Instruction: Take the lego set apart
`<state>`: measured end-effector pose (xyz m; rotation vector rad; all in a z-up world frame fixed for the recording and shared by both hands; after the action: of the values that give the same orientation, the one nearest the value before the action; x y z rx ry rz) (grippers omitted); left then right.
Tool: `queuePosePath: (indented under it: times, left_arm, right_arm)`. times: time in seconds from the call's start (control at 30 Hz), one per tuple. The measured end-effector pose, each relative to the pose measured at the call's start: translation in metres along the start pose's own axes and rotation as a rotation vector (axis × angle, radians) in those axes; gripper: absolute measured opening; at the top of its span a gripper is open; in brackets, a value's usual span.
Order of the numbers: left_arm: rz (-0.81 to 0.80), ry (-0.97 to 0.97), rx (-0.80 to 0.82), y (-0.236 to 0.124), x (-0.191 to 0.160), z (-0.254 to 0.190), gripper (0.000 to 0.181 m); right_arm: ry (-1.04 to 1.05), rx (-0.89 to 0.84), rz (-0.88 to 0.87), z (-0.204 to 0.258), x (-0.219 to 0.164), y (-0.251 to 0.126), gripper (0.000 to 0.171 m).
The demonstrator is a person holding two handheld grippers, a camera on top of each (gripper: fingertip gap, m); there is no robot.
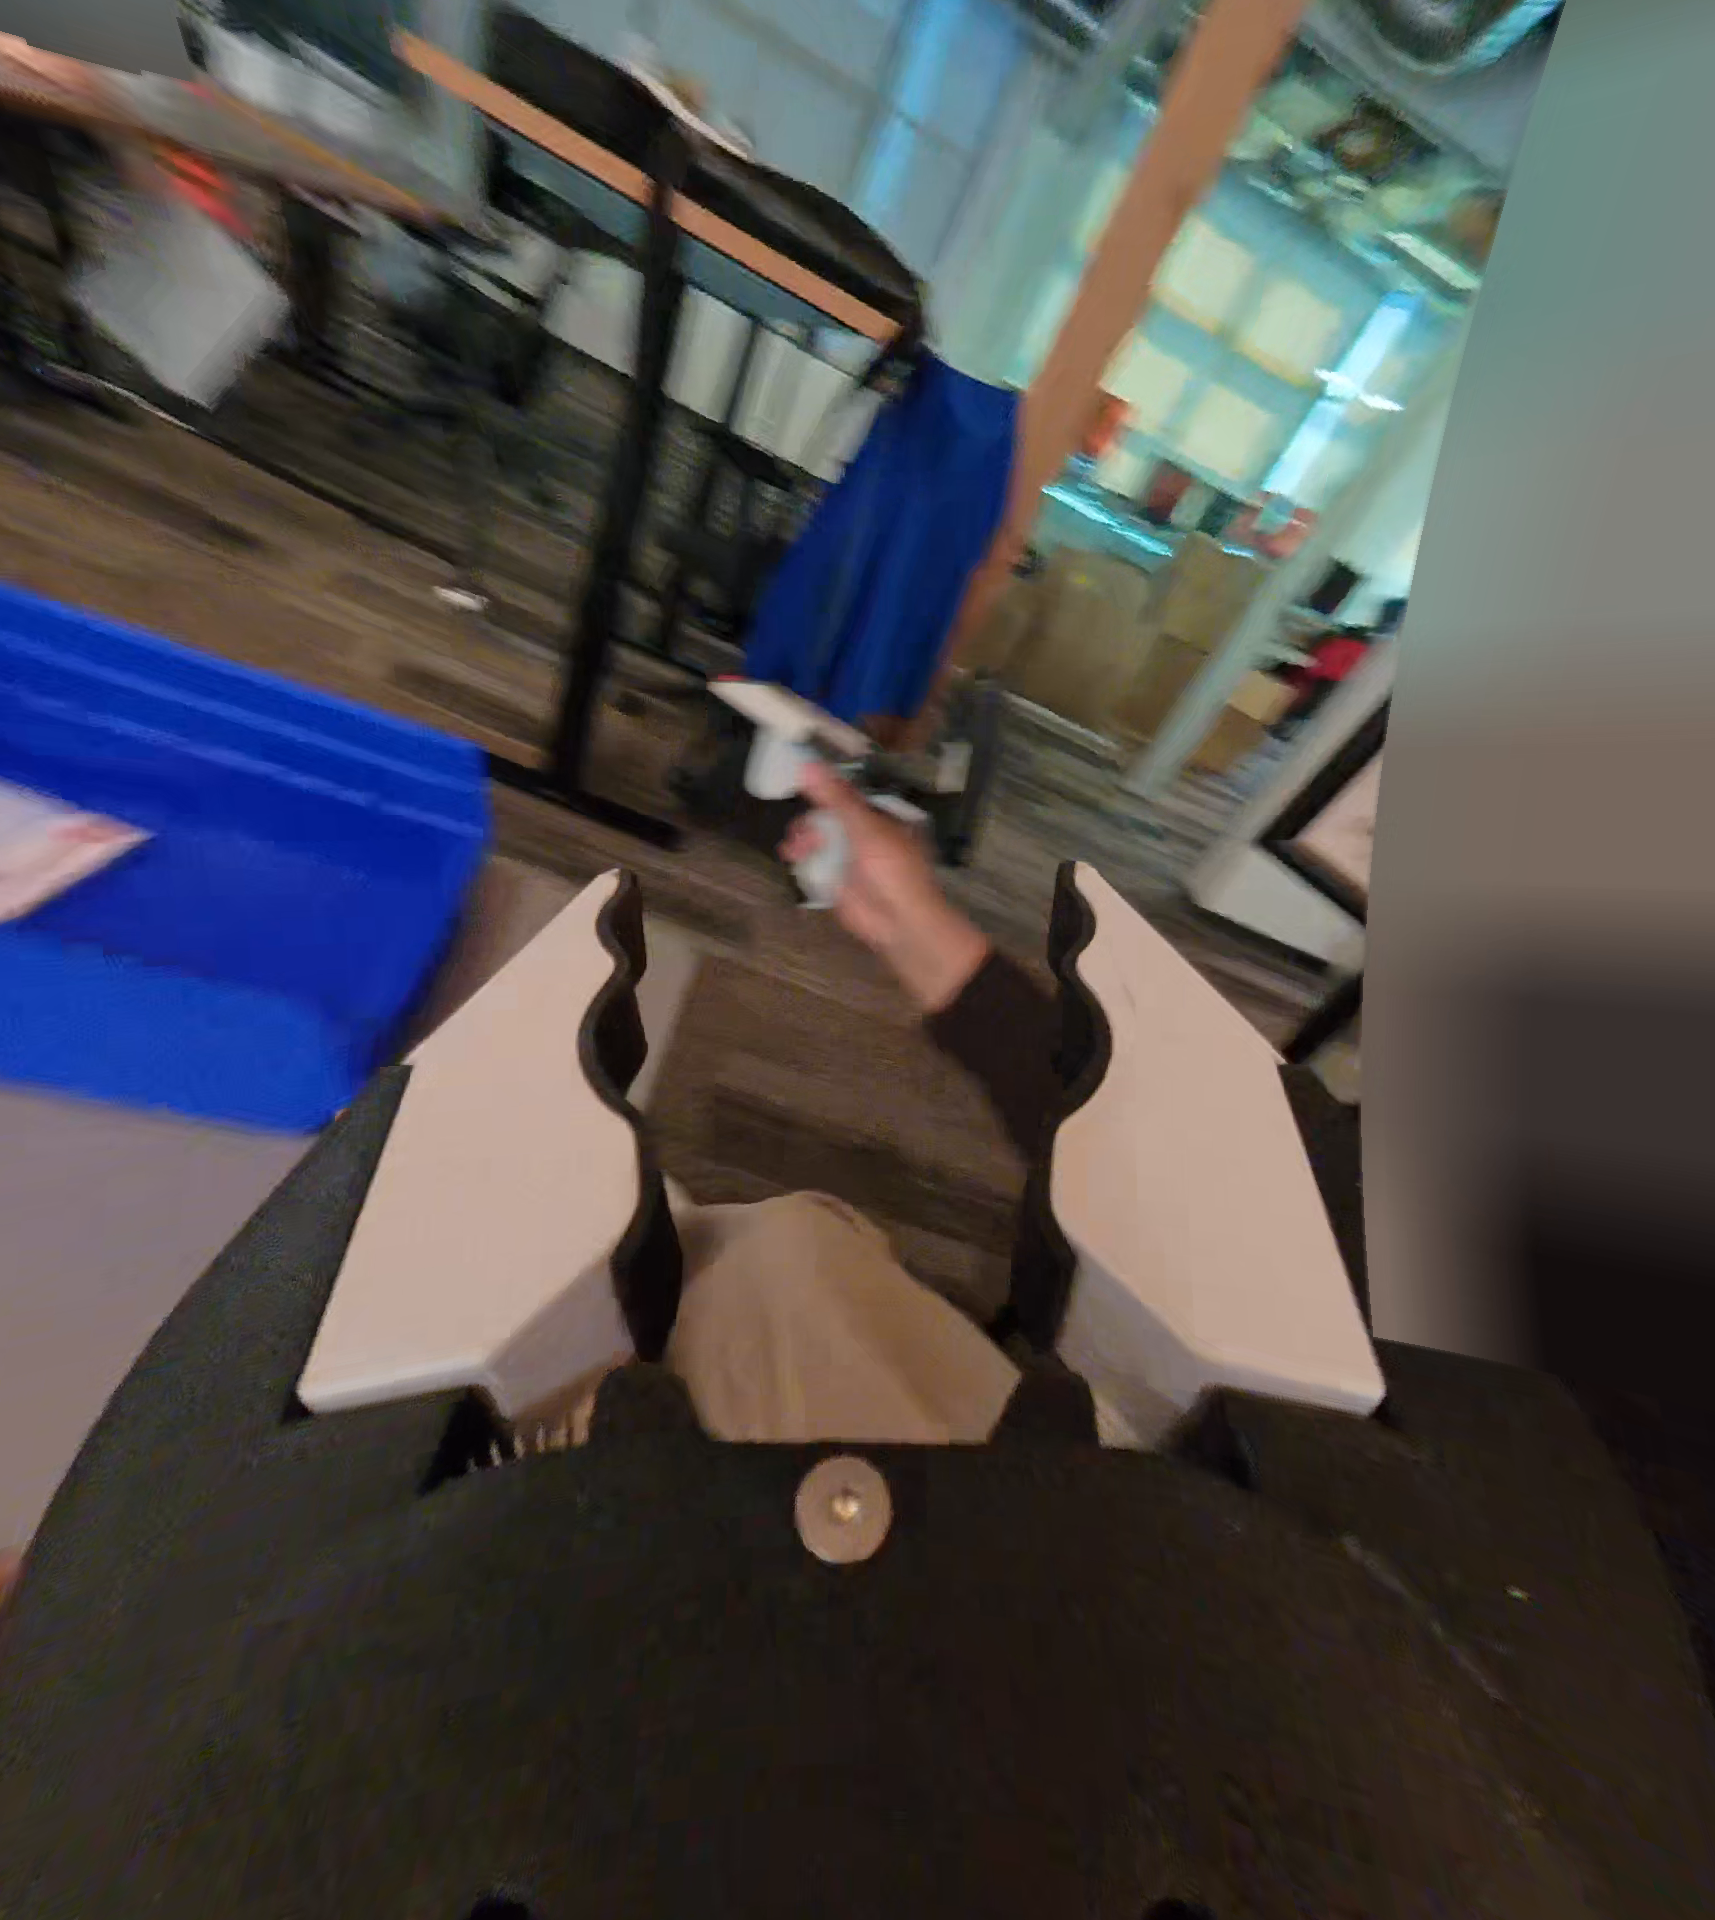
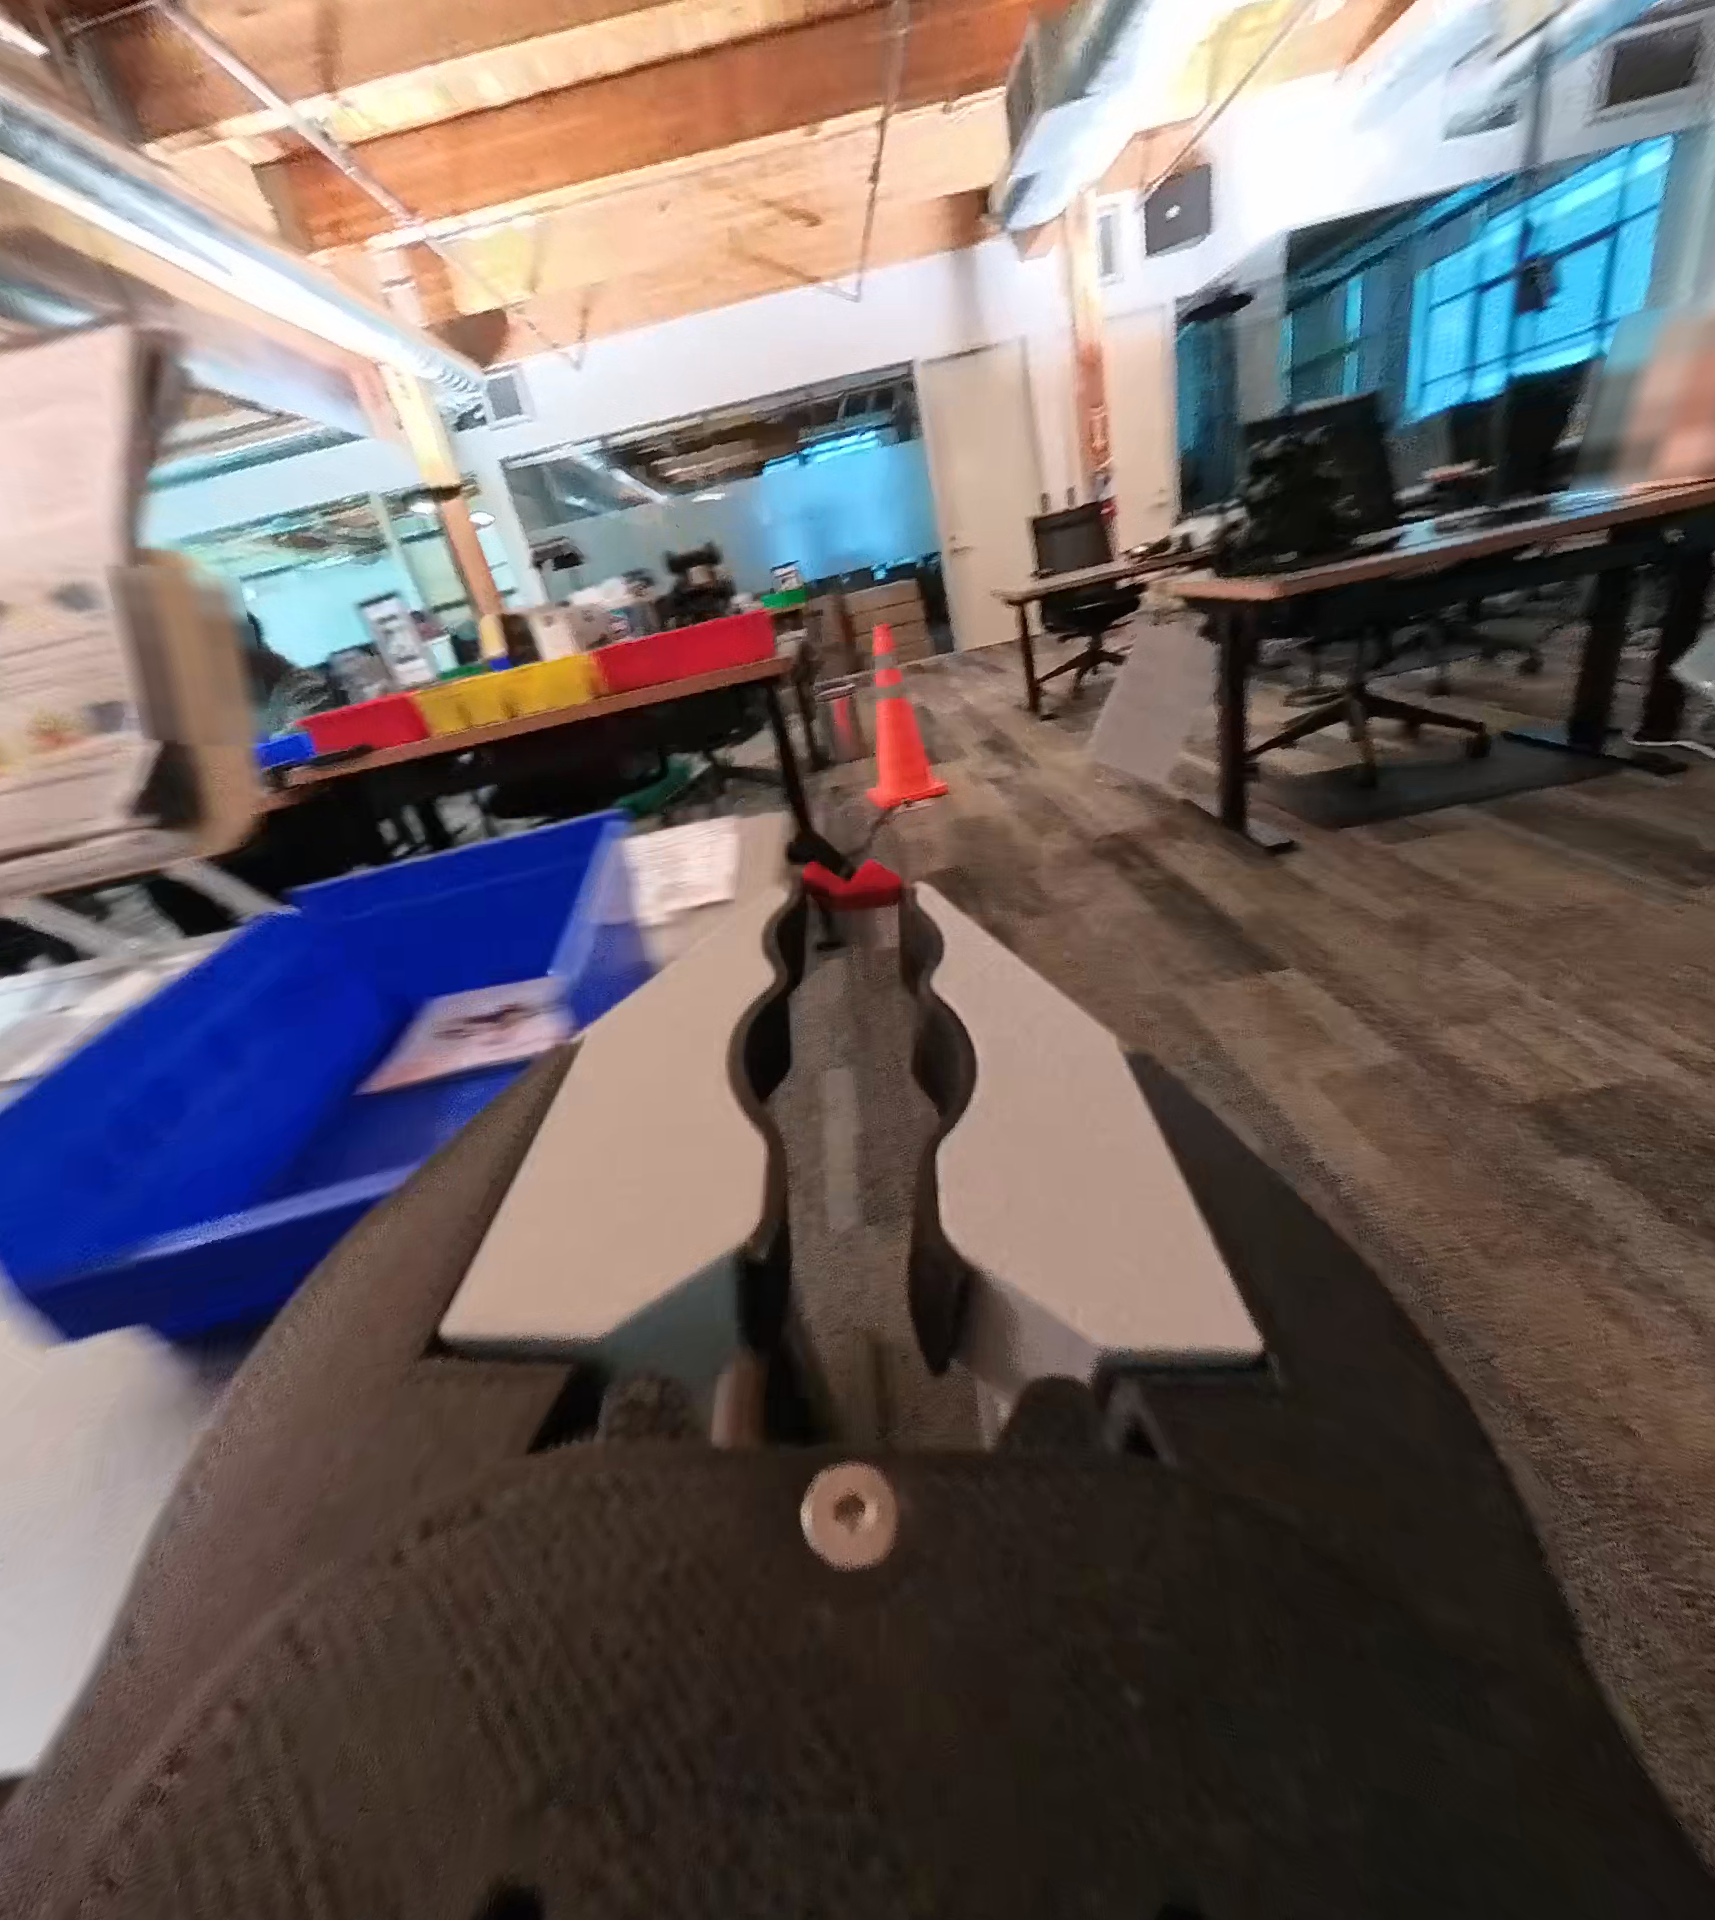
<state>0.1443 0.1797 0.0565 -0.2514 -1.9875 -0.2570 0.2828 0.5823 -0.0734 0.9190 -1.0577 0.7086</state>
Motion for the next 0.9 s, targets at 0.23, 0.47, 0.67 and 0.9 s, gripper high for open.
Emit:
queuePosePath:
  times: [0.23, 0.47, 0.67, 0.9]
  left_arm:
    - [0.401, 0.444, 0.713, -0.191, -0.089, 0.071, 0.076]
    - [0.248, 0.262, 0.744, -0.239, -0.157, 0.061, 0.048]
    - [0.051, 0.022, 0.581, -0.267, -0.174, 0.033, 0.046]
    - [-0.165, 0.164, 0.763, -0.282, -0.126, 0.104, 0.04]
  right_arm:
    - [0.095, 0.435, 0.223, 0.273, -0.002, -0.069, 0.016]
    - [0.131, 0.677, 0.392, 0.423, -0.083, -0.122, 0.017]
    - [0.055, 0.869, 0.387, 0.461, -0.114, -0.098, 0.017]
    - [0.408, 0.988, 0.375, 0.478, -0.133, -0.042, 0.016]
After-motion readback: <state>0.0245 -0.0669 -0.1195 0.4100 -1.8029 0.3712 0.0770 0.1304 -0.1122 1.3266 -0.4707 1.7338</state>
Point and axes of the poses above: each gripper's, where its closed fingertips meet, y out along the fingers, x out of its top, z = x × y across the jaws, the point moved 4 cm from there along -y, back along the fingers, and after that the axes turned 9 degrees about -z, right-handed, at the moved point
